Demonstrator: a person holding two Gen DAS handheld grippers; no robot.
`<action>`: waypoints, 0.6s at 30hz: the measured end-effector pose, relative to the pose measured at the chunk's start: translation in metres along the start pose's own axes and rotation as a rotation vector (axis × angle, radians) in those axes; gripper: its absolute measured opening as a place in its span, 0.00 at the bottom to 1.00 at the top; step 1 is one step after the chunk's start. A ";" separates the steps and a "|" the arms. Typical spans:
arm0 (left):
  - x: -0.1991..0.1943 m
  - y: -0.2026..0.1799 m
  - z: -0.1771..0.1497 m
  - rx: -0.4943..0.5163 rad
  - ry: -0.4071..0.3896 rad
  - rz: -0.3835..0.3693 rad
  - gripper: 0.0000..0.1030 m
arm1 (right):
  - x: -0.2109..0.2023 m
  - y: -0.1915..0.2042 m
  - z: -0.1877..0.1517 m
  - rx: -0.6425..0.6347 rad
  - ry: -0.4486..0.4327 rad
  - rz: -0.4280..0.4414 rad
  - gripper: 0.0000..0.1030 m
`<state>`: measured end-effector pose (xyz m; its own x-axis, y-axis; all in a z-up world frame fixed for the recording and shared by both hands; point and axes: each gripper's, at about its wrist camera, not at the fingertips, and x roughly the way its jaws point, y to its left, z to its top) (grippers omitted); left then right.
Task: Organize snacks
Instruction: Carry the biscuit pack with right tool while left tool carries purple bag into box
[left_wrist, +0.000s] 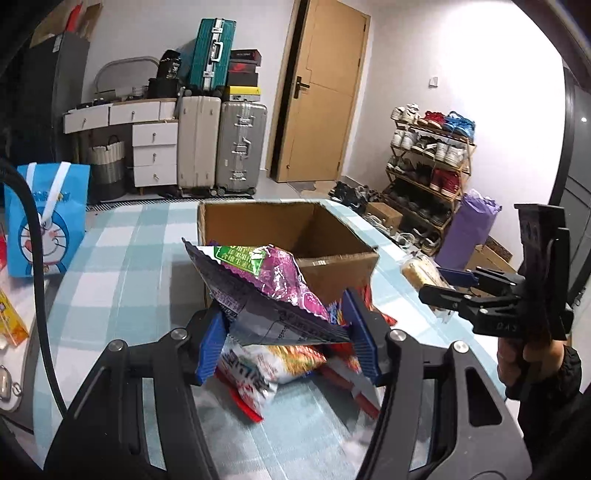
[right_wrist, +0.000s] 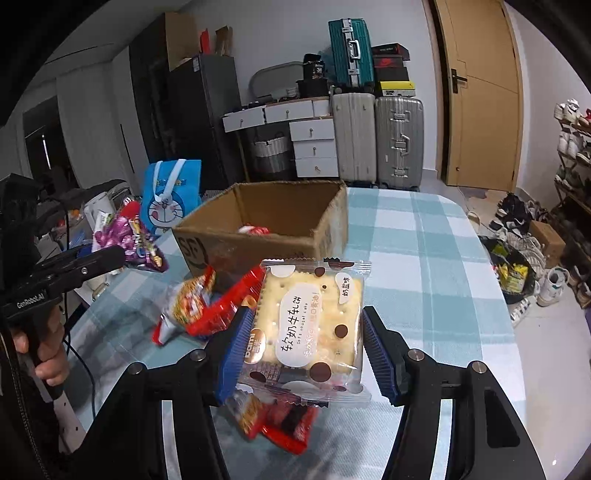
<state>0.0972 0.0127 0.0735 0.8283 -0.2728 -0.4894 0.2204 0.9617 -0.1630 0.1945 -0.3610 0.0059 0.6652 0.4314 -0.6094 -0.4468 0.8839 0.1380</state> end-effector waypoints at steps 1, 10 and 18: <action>0.000 0.000 0.003 0.002 -0.006 0.002 0.55 | 0.001 0.001 0.004 0.005 -0.004 0.010 0.59; 0.012 0.001 0.038 0.003 -0.044 0.028 0.55 | 0.011 0.000 0.037 0.033 -0.047 0.062 0.59; 0.040 0.011 0.068 -0.002 -0.043 0.055 0.55 | 0.032 0.004 0.065 0.032 -0.059 0.088 0.59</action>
<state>0.1673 0.0138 0.1102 0.8607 -0.2177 -0.4602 0.1726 0.9752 -0.1384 0.2535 -0.3320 0.0376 0.6587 0.5164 -0.5472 -0.4860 0.8472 0.2145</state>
